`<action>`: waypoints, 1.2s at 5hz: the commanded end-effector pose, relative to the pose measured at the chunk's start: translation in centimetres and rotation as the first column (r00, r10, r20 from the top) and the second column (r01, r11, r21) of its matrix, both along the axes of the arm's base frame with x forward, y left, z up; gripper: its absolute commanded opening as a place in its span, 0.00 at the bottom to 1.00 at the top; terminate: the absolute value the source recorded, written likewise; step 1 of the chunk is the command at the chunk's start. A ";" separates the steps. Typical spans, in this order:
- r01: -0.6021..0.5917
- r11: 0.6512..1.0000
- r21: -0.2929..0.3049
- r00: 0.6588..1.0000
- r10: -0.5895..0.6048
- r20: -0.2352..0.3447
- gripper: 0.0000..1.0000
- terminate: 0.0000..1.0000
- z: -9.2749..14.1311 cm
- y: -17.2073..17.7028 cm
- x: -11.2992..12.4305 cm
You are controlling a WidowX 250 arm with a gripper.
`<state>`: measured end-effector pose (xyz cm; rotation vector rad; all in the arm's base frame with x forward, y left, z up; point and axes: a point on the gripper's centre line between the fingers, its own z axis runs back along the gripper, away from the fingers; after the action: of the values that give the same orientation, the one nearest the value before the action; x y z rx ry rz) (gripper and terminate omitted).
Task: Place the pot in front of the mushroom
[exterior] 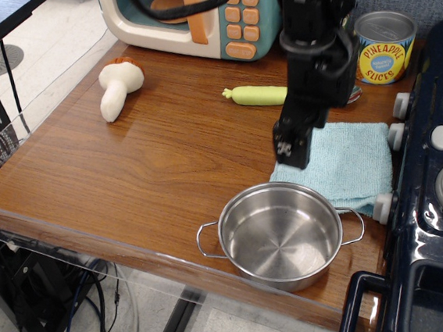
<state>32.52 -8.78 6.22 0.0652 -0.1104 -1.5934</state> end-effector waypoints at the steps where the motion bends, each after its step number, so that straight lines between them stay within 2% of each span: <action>1: -0.089 0.996 0.019 0.996 0.088 0.032 1.00 0.00 2.7 1.1 -2.6; 2: -0.154 0.988 0.012 0.988 0.154 -0.013 1.00 0.00 1.2 1.0 -3.1; 3: -0.228 0.973 0.018 0.973 0.228 -0.017 1.00 0.00 0.0 0.9 -2.5; 5: -0.270 0.963 0.003 0.962 0.270 -0.028 1.00 0.00 -2.4 0.7 -1.3; 6: -0.298 0.954 -0.024 0.954 0.297 -0.043 0.00 0.00 -2.8 1.1 -1.5</action>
<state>30.74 -7.57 2.24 0.0122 -0.0558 -1.2915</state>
